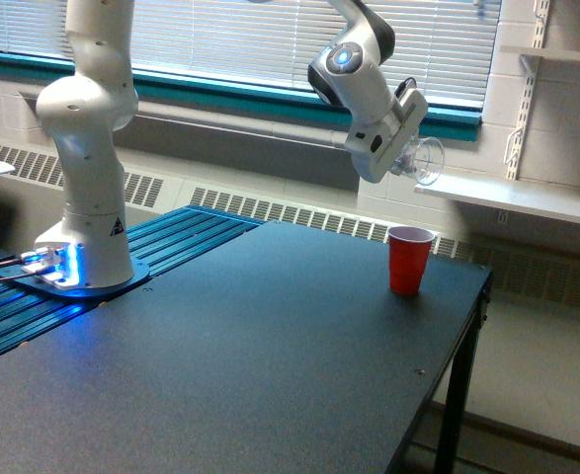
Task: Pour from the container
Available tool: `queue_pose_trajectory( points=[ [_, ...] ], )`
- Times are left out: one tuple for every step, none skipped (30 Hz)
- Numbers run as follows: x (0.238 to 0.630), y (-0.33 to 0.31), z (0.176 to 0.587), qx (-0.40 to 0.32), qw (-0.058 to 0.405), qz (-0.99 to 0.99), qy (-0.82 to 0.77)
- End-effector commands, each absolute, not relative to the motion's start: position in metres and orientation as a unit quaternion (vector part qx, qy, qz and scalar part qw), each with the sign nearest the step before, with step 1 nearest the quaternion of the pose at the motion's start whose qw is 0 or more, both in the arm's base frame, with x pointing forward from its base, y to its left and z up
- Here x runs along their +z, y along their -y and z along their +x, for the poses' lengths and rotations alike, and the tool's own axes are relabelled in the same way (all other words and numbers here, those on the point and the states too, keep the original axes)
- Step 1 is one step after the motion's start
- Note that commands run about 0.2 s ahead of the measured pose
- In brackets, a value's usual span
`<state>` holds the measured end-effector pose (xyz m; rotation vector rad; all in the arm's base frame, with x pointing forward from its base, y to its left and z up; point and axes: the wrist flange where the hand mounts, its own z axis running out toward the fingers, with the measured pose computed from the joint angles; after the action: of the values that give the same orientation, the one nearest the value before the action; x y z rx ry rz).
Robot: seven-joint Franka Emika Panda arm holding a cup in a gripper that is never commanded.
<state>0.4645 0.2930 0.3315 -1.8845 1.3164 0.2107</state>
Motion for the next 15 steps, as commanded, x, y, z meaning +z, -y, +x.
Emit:
queue_pose_trajectory(
  points=[
    [0.327,-0.279,0.464,0.071,0.417,-0.74,-0.522],
    [0.326,-0.278,0.463,0.072,0.419,-0.738,-0.524],
    [0.324,-0.278,0.461,0.073,0.418,-0.738,-0.525],
    [0.322,-0.278,0.46,0.076,0.416,-0.738,-0.525],
    [0.32,-0.278,0.459,0.08,0.416,-0.737,-0.526],
    [0.319,-0.278,0.458,0.083,0.417,-0.736,-0.527],
    [0.317,-0.278,0.457,0.086,0.418,-0.734,-0.529],
    [0.315,-0.278,0.456,0.088,0.417,-0.733,-0.529],
    [0.312,-0.279,0.455,0.092,0.415,-0.734,-0.53],
    [0.311,-0.28,0.454,0.095,0.414,-0.733,-0.531],
    [0.31,-0.28,0.453,0.097,0.414,-0.733,-0.531],
    [0.308,-0.281,0.452,0.098,0.413,-0.733,-0.532],
    [0.306,-0.281,0.451,0.101,0.411,-0.733,-0.533],
    [0.305,-0.281,0.451,0.104,0.412,-0.73,-0.535],
    [0.303,-0.281,0.45,0.107,0.415,-0.726,-0.537]
  ],
)
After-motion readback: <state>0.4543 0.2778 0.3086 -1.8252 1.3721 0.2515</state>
